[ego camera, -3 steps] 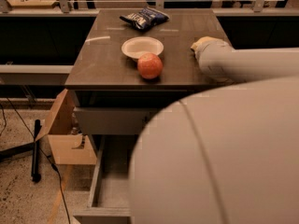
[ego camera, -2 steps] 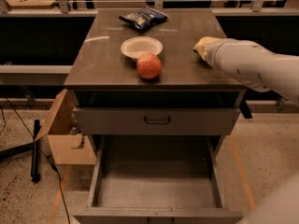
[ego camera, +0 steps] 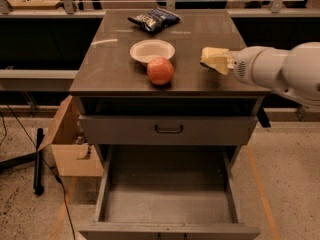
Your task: Place sponge into middle drawer
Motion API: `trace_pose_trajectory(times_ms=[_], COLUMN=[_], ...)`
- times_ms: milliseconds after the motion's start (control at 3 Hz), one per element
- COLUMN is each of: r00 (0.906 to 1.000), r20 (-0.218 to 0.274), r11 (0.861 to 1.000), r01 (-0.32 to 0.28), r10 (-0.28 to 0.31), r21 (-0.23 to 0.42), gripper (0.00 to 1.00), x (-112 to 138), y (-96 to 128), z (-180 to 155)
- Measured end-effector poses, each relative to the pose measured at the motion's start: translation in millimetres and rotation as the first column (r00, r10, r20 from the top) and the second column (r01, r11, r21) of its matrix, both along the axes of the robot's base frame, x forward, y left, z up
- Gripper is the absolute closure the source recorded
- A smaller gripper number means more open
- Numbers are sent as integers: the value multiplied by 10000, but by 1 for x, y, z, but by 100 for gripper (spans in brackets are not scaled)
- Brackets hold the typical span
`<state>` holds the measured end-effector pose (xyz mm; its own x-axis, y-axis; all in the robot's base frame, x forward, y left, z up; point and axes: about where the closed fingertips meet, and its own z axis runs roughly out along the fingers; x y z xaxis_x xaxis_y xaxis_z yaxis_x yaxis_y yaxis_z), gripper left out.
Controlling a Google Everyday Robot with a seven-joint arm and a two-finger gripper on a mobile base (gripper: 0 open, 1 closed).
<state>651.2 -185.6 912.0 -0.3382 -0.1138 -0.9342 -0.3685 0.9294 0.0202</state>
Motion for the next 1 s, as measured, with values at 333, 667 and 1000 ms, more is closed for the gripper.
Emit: trace_pose_trajectory(times_ms=[333,667,1000], r00=[9991,9986,9917], r20=[-89,-342,-621], r11=[9966,9972,9892], r01=[-408,-394,-1062], r10=[415,416,1129], r21=[714,634,1009], gripper=[100,100,100], x=[-25,-28,-58], y=[-18,-17,-17], z=[6,1,2])
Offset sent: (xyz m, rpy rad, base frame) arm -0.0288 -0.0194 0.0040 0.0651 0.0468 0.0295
